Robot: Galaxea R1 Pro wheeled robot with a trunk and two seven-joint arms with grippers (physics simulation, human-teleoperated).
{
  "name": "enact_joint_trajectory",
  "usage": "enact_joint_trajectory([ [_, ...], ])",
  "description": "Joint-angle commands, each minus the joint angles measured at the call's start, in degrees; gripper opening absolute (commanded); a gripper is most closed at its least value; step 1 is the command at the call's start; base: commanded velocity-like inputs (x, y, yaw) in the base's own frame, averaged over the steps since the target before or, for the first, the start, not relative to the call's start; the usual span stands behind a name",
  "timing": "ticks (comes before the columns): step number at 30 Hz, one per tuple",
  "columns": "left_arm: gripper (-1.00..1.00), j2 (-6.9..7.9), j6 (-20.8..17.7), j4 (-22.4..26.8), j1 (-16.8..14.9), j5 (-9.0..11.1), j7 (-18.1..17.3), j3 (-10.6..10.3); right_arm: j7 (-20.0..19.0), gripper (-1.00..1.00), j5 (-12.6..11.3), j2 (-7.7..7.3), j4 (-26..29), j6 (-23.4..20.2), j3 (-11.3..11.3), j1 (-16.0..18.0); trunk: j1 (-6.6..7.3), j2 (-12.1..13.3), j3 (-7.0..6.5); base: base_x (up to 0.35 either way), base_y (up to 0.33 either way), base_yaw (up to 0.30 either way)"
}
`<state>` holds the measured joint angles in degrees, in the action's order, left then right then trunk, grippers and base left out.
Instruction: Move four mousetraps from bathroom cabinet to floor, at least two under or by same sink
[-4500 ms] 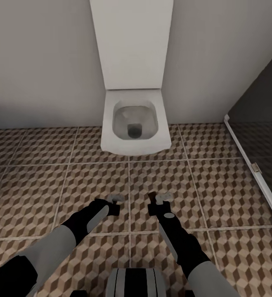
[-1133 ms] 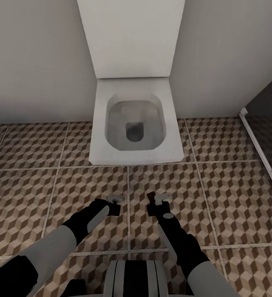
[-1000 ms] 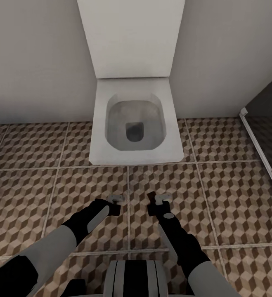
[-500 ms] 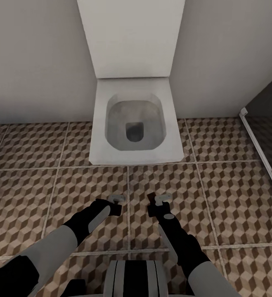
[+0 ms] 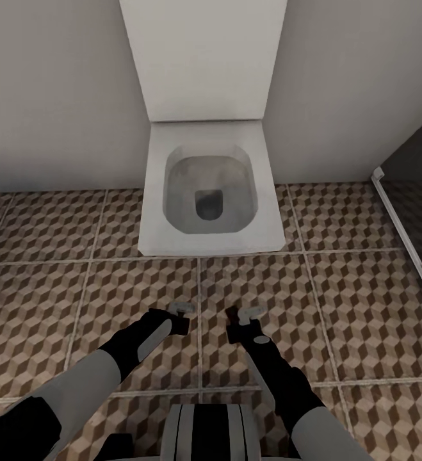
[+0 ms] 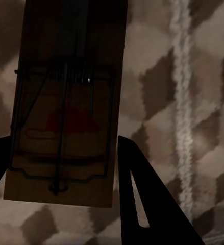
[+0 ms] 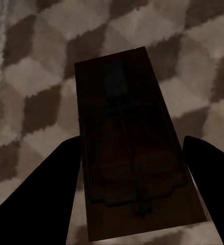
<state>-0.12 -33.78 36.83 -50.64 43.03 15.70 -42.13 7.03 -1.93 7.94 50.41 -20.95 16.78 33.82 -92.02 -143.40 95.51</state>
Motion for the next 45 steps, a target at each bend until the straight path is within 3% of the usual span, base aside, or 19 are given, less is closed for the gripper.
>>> enact_joint_trajectory([
  [1, -1.0, 0.04, -0.14, 0.09, -0.03, 0.39, 0.47, -0.28, 0.27, -1.0, -0.2, -0.03, 0.05, -0.31, 0.18, 0.02, 0.01, -0.01, 0.03, 0.0, 0.0, 0.0],
  [19, -1.0, -0.36, -0.07, 0.09, 0.01, 0.39, 0.31, -0.59, -0.5, -1.0, -0.18, -0.09, -1.04, -0.09, 0.18, 0.16, 0.01, -0.01, 0.03, 0.0, 0.0, 0.0],
  [24, -1.0, -0.57, -0.06, 0.01, 0.09, 0.41, 0.2, -0.59, -0.52, -1.0, -0.06, -0.19, -2.54, 2.28, 0.18, 0.35, 0.01, -0.01, 0.03, 0.0, 0.0, 0.0],
  [33, -1.0, -0.66, -0.05, 0.0, 0.1, 0.43, 0.04, -1.2, -0.61, -1.0, 2.35, -0.2, -2.72, 4.34, 0.18, 0.54, 0.01, -0.01, 0.03, 0.102, 0.0, 0.0],
  [38, -1.0, -0.59, -0.05, 0.0, 0.1, 0.41, 0.04, -1.37, -3.49, -1.0, 2.76, -0.2, -2.69, 4.66, 0.19, 0.55, 0.01, -0.01, 0.03, 0.207, 0.0, 0.0],
  [45, -1.0, -0.58, -0.05, 0.0, 0.1, 0.42, 0.06, -1.38, -4.18, -1.0, 2.81, -0.2, -2.69, 4.68, 0.22, 0.55, 0.01, -0.01, 0.03, 0.183, 0.0, 0.0],
])
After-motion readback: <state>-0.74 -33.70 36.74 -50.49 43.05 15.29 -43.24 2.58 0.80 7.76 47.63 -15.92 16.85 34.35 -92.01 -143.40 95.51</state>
